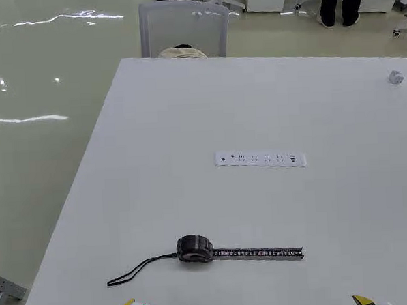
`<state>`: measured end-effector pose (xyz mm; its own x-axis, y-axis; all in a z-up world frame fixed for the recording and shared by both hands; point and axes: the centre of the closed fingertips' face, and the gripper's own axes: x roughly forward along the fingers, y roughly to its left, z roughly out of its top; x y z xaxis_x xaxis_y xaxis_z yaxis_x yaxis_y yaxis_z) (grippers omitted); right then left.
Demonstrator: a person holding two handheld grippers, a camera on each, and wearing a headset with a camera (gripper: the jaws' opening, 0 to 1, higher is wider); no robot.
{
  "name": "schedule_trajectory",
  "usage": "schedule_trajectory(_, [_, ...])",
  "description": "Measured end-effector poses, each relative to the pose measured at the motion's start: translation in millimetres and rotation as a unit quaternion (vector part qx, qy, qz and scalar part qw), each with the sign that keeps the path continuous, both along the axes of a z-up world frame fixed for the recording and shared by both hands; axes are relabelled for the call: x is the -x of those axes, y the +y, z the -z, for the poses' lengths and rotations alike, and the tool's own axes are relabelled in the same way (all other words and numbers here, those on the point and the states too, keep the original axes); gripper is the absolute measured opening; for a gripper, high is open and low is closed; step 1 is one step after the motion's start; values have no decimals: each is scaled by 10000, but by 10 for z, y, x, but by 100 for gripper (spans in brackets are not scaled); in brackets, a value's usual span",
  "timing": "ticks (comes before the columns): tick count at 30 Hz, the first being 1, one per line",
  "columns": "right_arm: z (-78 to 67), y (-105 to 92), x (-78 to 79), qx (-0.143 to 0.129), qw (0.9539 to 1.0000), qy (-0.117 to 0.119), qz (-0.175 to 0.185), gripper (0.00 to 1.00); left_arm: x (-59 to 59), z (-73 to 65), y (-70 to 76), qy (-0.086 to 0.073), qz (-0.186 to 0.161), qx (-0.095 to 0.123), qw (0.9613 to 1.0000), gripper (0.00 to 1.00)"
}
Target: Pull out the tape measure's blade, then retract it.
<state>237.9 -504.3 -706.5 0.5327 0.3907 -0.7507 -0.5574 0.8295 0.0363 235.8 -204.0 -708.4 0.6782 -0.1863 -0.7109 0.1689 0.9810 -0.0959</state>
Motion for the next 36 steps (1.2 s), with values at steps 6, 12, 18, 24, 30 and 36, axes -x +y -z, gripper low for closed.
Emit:
schedule_trajectory(6, [25, 13, -59, 33, 10000, -6, -59, 88, -43, 13, -28, 23, -16, 21, 10000, 96])
schedule_trajectory(12, [69, 31, -123, 82, 9998, 0, -166, 88, -121, 41, -57, 42, -47, 57, 10000, 96])
schedule_trajectory(18, [100, 49, -186, 98, 9997, 10, -229, 88, -186, 61, -100, 54, -53, 77, 9999, 95])
schedule_trajectory(24, [161, 53, -229, 131, 9994, 47, -302, 88, -244, 99, -156, 77, 19, 68, 9999, 95])
schedule_trajectory(30, [249, 39, -270, 176, 9992, 103, -346, 87, -301, 124, -181, 79, 38, 49, 9999, 94])
schedule_trajectory(36, [302, 45, -311, 202, 9989, 152, -393, 87, -382, 134, -201, 36, -3, 100, 9999, 95])
